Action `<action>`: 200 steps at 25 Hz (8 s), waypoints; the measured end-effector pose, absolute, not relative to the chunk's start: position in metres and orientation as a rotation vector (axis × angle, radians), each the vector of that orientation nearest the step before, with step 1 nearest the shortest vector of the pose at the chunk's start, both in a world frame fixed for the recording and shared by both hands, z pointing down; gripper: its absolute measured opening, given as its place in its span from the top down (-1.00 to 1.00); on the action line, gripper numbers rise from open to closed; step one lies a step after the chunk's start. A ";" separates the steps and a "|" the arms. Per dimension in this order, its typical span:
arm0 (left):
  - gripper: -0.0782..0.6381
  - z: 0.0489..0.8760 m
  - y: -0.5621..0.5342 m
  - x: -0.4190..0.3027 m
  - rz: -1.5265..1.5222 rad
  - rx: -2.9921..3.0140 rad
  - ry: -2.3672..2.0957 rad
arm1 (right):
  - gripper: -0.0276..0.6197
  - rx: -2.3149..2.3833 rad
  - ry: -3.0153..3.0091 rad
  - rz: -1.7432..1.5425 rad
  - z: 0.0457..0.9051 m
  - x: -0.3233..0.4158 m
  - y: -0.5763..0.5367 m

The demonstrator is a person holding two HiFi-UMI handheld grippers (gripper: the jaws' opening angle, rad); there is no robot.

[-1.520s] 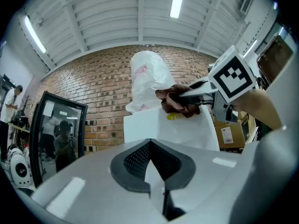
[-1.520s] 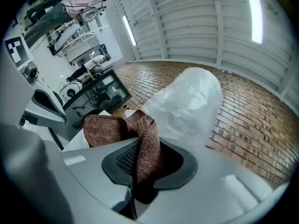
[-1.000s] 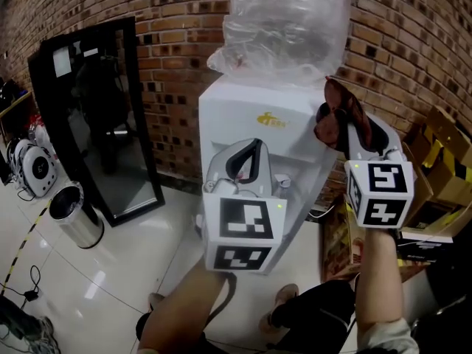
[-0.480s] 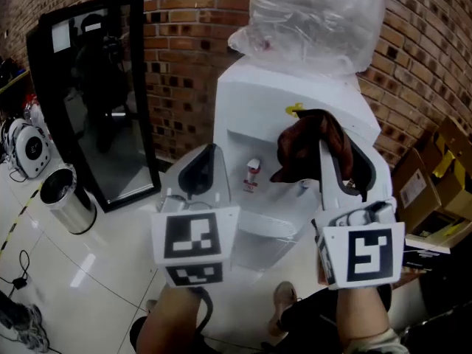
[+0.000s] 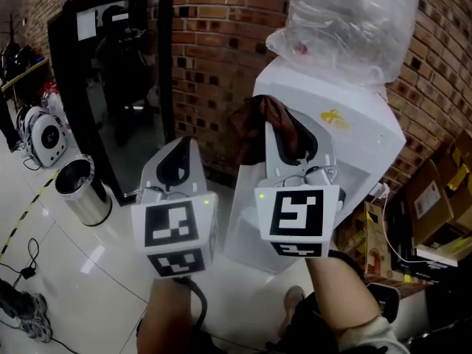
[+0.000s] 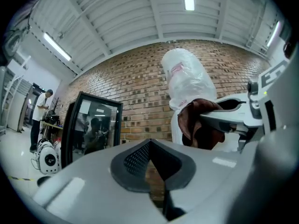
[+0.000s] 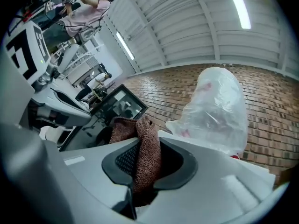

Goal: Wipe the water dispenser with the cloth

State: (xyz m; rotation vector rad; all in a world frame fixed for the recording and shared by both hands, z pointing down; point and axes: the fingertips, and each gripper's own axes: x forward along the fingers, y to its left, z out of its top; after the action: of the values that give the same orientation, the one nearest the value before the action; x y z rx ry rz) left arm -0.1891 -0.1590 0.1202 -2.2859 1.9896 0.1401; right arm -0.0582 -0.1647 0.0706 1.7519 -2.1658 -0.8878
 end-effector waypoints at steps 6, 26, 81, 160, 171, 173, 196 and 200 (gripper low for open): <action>0.78 0.106 -0.154 -0.146 0.184 -2.366 1.835 | 0.64 1.818 -2.106 -0.828 0.075 -0.040 -0.171; 0.78 0.126 -0.102 0.008 0.149 -2.615 1.452 | 0.64 2.176 -1.876 -0.741 0.079 0.155 -0.100; 0.78 0.206 -0.143 -0.135 0.000 -2.481 1.783 | 0.65 1.725 -2.111 -0.688 0.122 -0.026 -0.170; 0.78 0.281 -0.137 -0.055 -0.320 -2.602 1.606 | 0.66 2.062 -2.196 -0.202 0.270 0.038 -0.188; 0.78 0.271 -0.121 -0.022 -0.261 -2.631 1.490 | 0.66 2.243 -2.073 -0.167 0.268 0.105 -0.158; 0.78 0.270 -0.120 -0.018 -0.255 -2.633 1.479 | 0.66 2.272 -2.044 -0.154 0.269 0.115 -0.152; 0.78 0.266 -0.085 0.026 -0.197 -2.668 1.425 | 0.67 2.352 -1.900 -0.260 0.255 0.199 -0.093; 0.78 0.266 -0.088 0.016 -0.185 -2.660 1.460 | 0.66 2.322 -2.011 -0.257 0.265 0.193 -0.084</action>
State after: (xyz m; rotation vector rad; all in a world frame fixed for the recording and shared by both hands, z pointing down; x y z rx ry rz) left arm 0.0158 -0.0883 0.2664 -2.6600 1.4595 -0.1850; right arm 0.1933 -0.0841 0.2646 2.3216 -2.0106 -0.2572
